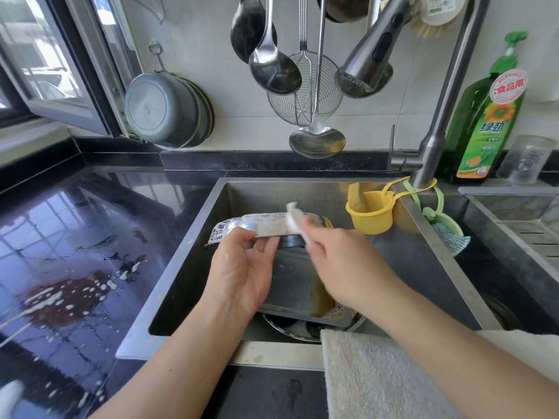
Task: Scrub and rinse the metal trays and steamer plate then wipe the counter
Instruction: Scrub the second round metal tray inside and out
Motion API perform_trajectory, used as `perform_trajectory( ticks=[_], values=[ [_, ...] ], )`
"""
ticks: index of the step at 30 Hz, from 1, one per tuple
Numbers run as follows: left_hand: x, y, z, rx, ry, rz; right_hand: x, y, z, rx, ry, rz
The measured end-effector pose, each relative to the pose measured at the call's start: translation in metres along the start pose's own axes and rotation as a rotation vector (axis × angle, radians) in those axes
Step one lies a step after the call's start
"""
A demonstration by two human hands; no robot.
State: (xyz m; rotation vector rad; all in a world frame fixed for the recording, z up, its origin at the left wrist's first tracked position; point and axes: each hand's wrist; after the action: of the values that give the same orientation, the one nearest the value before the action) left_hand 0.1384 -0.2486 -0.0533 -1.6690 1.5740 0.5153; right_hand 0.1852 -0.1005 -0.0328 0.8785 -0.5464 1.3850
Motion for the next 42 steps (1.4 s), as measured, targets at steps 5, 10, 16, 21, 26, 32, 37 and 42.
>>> perform_trajectory(
  ticks=[5, 10, 16, 21, 26, 32, 37, 42],
  values=[
    [0.002, 0.002, 0.001, 0.012, -0.005, -0.01, -0.003, 0.005, -0.009, 0.017, -0.065, 0.032],
    [0.004, 0.004, 0.002, -0.001, 0.004, -0.034, 0.033, 0.019, -0.05, -0.203, -0.058, 0.091],
    [0.004, 0.004, 0.003, 0.035, 0.019, 0.005, 0.012, 0.014, -0.032, -0.039, 0.139, 0.111],
    [0.009, 0.006, 0.002, 0.02, 0.032, 0.021, 0.01, 0.018, -0.031, -0.019, 0.076, 0.116],
    [0.008, 0.006, -0.005, -0.023, -0.008, 0.069, 0.049, 0.02, -0.054, -0.148, 0.095, 0.124],
    [0.009, 0.006, 0.012, 0.068, 0.227, 0.058, 0.004, 0.014, -0.022, 0.044, 0.097, 0.202],
    [0.02, 0.02, -0.011, 0.02, 0.016, -0.032, 0.035, 0.019, -0.042, -0.025, 0.134, 0.247],
    [0.018, 0.021, -0.007, 0.002, 0.038, -0.076, 0.049, 0.019, -0.064, -0.129, 0.098, 0.407]
  ],
)
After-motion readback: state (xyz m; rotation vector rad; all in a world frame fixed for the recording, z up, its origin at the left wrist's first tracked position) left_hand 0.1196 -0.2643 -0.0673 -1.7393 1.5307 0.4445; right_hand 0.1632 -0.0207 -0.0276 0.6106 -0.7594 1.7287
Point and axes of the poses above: each hand's wrist, its own y-axis towards the middle knuckle, its own x-axis out of the back of the hand, z = x × y, and after that the axes turned 10 degrees about y, right-handed
